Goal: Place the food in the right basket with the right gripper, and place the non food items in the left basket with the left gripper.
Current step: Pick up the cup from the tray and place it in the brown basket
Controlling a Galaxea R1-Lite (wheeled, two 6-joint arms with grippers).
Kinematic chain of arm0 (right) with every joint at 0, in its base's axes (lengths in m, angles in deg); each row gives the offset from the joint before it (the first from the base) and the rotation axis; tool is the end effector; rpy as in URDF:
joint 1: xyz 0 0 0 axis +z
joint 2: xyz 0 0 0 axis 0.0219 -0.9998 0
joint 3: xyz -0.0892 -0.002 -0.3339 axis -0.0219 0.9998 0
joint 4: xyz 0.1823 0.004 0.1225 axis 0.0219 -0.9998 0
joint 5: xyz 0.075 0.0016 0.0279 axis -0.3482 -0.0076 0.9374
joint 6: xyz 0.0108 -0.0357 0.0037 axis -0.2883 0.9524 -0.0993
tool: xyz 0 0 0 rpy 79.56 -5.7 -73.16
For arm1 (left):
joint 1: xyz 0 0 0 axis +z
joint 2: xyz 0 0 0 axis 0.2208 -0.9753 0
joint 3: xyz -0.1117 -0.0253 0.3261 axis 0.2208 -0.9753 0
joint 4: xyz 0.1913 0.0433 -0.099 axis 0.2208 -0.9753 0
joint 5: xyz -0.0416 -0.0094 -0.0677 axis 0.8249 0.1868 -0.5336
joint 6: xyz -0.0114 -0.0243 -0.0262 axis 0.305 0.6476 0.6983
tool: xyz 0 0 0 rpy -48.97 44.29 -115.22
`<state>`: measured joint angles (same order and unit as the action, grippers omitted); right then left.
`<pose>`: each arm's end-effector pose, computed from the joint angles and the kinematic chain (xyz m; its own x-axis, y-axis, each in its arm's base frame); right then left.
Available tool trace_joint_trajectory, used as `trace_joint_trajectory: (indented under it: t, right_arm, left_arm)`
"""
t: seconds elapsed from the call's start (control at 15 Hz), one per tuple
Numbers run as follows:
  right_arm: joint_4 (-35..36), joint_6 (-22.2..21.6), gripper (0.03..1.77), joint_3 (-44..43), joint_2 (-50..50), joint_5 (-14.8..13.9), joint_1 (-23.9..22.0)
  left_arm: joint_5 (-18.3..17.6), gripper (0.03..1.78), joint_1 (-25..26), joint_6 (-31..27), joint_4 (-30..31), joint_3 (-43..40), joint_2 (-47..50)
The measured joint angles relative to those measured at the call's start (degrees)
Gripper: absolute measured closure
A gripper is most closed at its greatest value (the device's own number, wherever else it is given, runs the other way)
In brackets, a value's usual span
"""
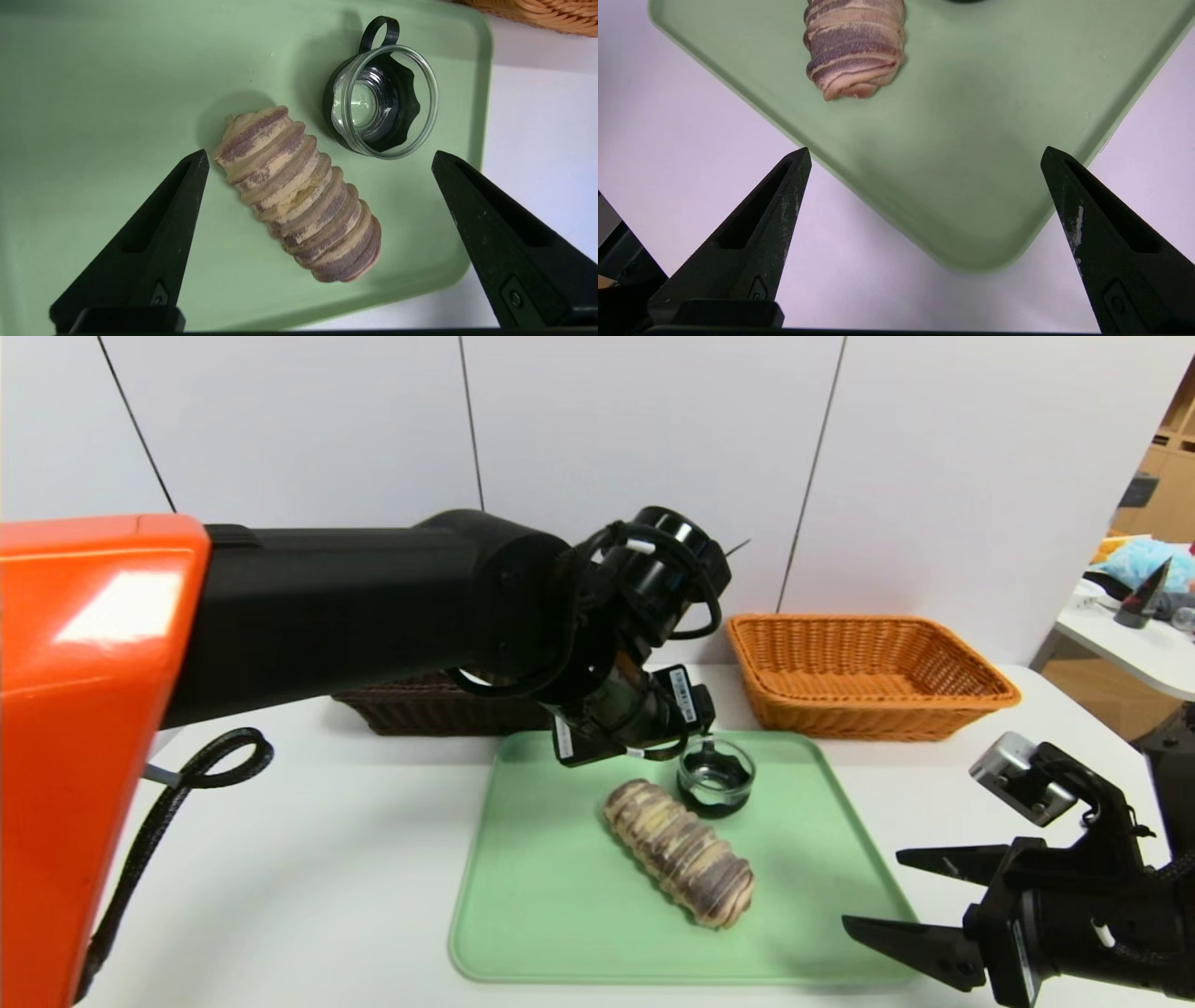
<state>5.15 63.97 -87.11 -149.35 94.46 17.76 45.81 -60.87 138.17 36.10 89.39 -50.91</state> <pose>0.1773 0.0752 0.1597 0.5905 0.5831 -0.5579 -0.6143 0.7731 0.1579 0.3225 -0.3485 0.2528 0.5886 -0.3587 -0.7245 0.0483 0.9102 -0.4115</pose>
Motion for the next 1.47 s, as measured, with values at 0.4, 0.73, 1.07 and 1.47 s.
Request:
trace_joint_trajectory:
  t: [0.4,0.73,1.07,1.47]
  right_arm:
    - [0.1,-1.8,0.1,2.4,2.0,0.0,-0.9]
    - [0.1,-1.9,0.1,3.1,2.9,-0.1,-1.1]
    - [0.1,-1.9,0.1,3.5,3.5,-0.1,-1.2]
    - [0.1,-2.4,0.1,4.6,4.5,-0.1,-1.2]
  left_arm:
    - [0.0,0.12,-1.0,-6.9,4.5,0.0,-4.2]
    - [4.1,0.12,-1.2,-13.4,5.7,0.0,-6.0]
    - [4.9,0.12,-1.2,-15.2,5.8,0.0,-7.8]
    - [6.4,0.12,-1.2,-17.2,7.7,0.0,-9.4]
